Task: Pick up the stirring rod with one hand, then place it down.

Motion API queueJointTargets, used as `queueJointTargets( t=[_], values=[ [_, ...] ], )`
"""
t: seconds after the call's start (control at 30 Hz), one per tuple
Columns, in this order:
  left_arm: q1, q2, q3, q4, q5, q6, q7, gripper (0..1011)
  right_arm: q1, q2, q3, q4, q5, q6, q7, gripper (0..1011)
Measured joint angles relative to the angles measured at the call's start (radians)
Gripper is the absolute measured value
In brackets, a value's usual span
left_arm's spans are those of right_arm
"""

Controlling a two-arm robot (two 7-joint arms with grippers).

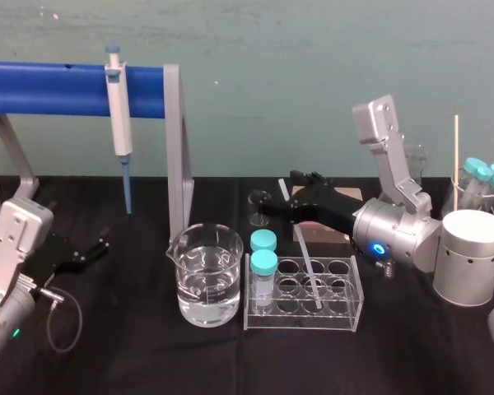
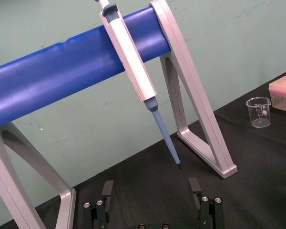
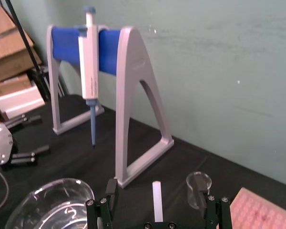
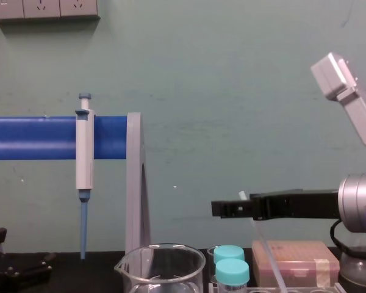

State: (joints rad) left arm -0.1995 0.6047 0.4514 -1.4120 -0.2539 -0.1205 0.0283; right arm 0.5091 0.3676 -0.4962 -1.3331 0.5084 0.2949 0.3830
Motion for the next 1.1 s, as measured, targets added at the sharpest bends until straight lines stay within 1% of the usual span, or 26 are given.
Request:
queueJointTargets(
  t=[0.1,0.3,0.43,0.73,0.83,0.93,0.97,1.03,1.07,1.1],
  values=[
    [0.000,0.000,0.000,0.000,0.000,0.000,0.000,1000,0.001,0.000,-0.005,0.003,-0.010,0.021,0.000,1003],
    [0.000,0.000,0.000,0.000,0.000,0.000,0.000,1000,-0.002,0.002,-0.007,0.004,-0.022,0.046,-0.002,1003],
    [0.000,0.000,0.000,0.000,0.000,0.000,0.000,1000,-0.005,0.003,-0.005,0.003,-0.030,0.052,-0.004,1003],
    [0.000,0.000,0.000,0.000,0.000,0.000,0.000,1000,-0.006,0.003,-0.004,0.002,-0.029,0.052,-0.004,1003],
    [0.000,0.000,0.000,0.000,0.000,0.000,0.000,1000,-0.006,0.003,-0.004,0.002,-0.028,0.051,-0.005,973],
    [0.000,0.000,0.000,0.000,0.000,0.000,0.000,1000,-0.006,0.003,-0.004,0.002,-0.028,0.050,-0.005,909],
    [0.000,0.000,0.000,0.000,0.000,0.000,0.000,1000,-0.006,0.003,-0.004,0.002,-0.028,0.050,-0.005,863],
    [0.000,0.000,0.000,0.000,0.000,0.000,0.000,1000,-0.006,0.003,-0.004,0.001,-0.028,0.050,-0.005,825],
    [0.000,0.000,0.000,0.000,0.000,0.000,0.000,1000,-0.006,0.003,-0.004,0.001,-0.027,0.050,-0.005,773],
    [0.000,0.000,0.000,0.000,0.000,0.000,0.000,1000,-0.006,0.003,-0.004,0.001,-0.027,0.050,-0.005,761]
  ],
)
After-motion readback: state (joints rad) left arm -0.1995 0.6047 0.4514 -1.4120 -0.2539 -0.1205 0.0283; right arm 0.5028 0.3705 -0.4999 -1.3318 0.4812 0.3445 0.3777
